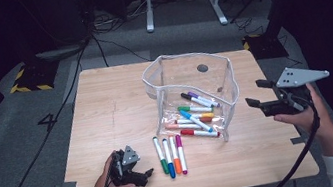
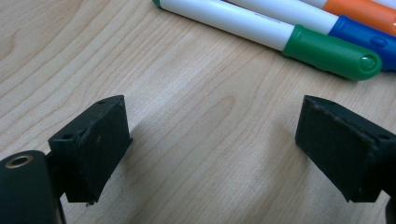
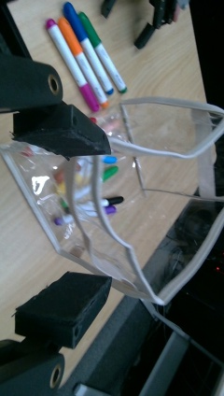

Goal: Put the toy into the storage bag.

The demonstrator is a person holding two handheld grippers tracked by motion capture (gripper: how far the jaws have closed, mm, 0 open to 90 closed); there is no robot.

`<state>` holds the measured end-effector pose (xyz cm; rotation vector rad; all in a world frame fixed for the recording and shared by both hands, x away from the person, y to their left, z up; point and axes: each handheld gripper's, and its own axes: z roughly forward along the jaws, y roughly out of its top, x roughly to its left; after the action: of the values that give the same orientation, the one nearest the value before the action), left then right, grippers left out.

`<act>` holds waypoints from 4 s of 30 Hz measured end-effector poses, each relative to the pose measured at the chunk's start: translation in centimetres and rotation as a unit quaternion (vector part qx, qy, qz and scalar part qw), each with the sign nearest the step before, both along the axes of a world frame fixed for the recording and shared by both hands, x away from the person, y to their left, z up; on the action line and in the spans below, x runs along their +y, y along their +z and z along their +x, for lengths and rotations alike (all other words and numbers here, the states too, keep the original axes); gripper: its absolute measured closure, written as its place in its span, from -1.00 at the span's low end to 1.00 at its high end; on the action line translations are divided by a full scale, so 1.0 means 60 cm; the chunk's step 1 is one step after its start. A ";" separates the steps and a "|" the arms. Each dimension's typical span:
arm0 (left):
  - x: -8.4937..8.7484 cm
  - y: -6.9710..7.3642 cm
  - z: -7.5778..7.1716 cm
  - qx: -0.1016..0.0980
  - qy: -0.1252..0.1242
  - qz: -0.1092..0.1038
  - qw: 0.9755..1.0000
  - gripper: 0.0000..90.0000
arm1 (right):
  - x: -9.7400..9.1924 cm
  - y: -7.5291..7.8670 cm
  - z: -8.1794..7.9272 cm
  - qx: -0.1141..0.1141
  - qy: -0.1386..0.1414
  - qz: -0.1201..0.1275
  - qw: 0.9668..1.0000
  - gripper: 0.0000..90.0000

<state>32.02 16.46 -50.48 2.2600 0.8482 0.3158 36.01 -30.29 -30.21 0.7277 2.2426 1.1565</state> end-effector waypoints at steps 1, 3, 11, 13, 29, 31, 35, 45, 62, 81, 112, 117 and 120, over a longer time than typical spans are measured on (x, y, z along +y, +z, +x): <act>0.000 0.000 0.000 0.000 0.000 0.000 1.000 -0.77 | -0.002 -0.012 -0.007 0.001 -0.001 -0.003 1.000 -0.33; 0.000 0.000 0.000 0.000 0.000 0.000 1.000 -0.77 | -0.005 -0.047 -0.020 0.008 -0.001 -0.008 1.000 -0.33; 0.000 0.000 0.000 0.000 0.000 0.000 1.000 -0.77 | 0.007 -0.133 -0.043 0.033 0.007 -0.006 0.999 -0.33; 0.000 0.000 0.000 0.000 0.001 0.000 1.000 -0.77 | 0.019 -0.156 -0.050 0.038 0.016 -0.010 0.999 -0.32; 0.000 0.000 0.000 0.000 0.001 0.000 1.000 -0.77 | 0.166 -0.263 -0.060 0.085 0.087 -0.018 0.992 -0.31; 0.000 0.000 0.000 0.000 0.001 0.000 1.000 -0.77 | 0.197 -0.275 -0.057 0.085 0.100 -0.023 0.991 -0.27; 0.000 0.000 0.000 0.000 0.000 0.000 1.000 -0.77 | 0.230 -0.285 -0.049 0.083 0.107 -0.030 0.990 -0.26; 0.000 0.000 0.000 0.000 0.000 0.000 1.000 -0.77 | 0.287 -0.297 -0.022 0.083 0.105 -0.018 0.991 -0.22; 0.000 0.000 0.000 0.000 0.000 0.000 1.000 -0.77 | 0.310 -0.324 0.019 0.101 0.049 -0.053 0.992 0.15; 0.000 0.000 -0.001 -0.001 -0.002 0.001 1.000 -0.77 | 0.191 -0.317 -0.025 0.145 0.110 -0.059 0.982 0.64; 0.000 0.000 -0.001 0.000 -0.002 0.000 1.000 -0.77 | 0.076 -0.294 -0.050 0.142 0.107 -0.036 0.983 0.65; 0.000 0.000 -0.001 0.000 -0.002 0.000 1.000 -0.77 | 0.036 -0.280 -0.050 0.134 0.083 -0.011 0.987 0.65; 0.000 0.000 -0.001 0.000 -0.002 0.001 1.000 -0.77 | 0.015 -0.271 -0.049 0.124 0.068 0.000 0.990 0.65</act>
<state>31.97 16.46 -50.47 2.2624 0.8441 0.3144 33.05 -29.39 -46.48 0.7660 2.5323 1.1847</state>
